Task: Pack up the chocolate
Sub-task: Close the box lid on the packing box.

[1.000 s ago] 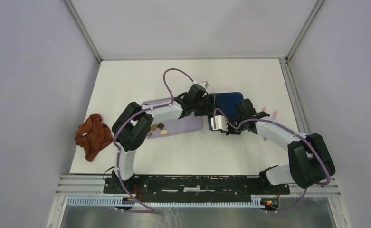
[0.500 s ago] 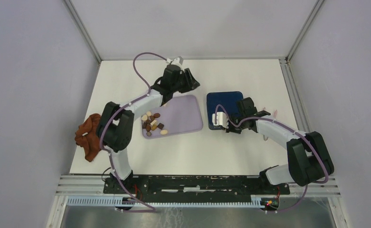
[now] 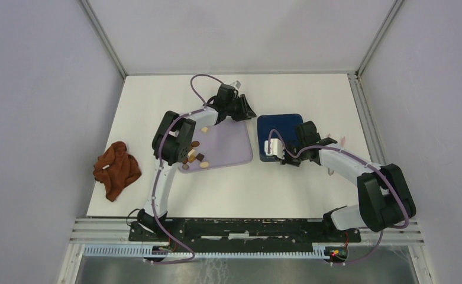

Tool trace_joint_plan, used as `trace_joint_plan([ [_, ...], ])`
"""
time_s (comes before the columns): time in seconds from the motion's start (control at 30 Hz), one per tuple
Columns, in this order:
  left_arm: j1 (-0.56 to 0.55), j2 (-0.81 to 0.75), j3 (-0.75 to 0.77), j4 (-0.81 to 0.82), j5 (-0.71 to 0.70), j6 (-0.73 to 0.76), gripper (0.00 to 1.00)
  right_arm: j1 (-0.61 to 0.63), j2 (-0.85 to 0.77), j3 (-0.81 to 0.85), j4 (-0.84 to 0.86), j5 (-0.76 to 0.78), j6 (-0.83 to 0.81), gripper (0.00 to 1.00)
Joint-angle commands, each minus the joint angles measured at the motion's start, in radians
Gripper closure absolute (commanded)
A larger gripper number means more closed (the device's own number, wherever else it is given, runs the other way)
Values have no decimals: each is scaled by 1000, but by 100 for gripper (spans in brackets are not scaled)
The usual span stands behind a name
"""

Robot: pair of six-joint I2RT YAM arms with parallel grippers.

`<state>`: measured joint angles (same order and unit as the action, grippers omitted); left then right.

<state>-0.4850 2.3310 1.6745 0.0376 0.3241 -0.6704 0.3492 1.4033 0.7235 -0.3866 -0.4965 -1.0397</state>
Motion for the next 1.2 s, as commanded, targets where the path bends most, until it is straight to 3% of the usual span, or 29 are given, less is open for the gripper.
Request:
trace_joint_plan([
  [0.0,-18,27,31,90,142,-24,60,-15,-1,18,24,-4,7,84],
  [0.43,-81,-19,-62,94,189,50,60,-82,-18,14,-35,-18,-46,83],
  [0.83,-130,-161,-237,140,158,80,60,-294,-31,7,-184,-59,-189,79],
  [1.17,-137,-397,-447,169,-82,120,60,-429,-150,0,-337,-139,-270,73],
])
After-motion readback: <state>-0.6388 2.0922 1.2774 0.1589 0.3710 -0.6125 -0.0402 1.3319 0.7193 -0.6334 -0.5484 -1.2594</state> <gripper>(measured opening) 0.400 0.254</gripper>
